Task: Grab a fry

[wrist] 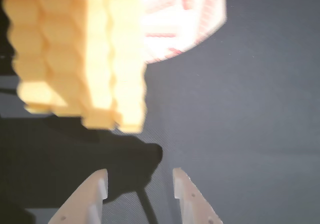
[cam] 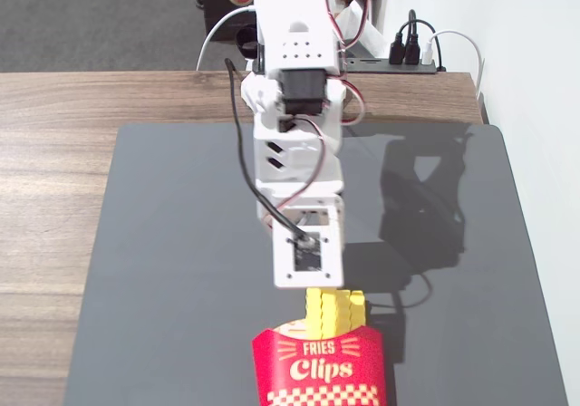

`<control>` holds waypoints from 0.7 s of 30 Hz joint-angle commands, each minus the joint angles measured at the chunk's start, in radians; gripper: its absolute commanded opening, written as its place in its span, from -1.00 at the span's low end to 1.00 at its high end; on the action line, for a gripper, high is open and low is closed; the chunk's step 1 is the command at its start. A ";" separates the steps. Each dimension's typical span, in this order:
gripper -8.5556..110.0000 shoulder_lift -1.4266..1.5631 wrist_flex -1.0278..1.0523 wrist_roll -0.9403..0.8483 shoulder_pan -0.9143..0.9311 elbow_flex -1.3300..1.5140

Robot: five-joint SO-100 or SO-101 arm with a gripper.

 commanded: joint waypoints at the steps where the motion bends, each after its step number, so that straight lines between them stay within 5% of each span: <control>1: -0.63 -0.011 -0.014 0.035 -0.044 -0.072; 3: -0.84 -0.026 -0.011 0.072 -0.072 -0.095; 21: -0.85 -0.156 -0.109 0.199 -0.187 -0.192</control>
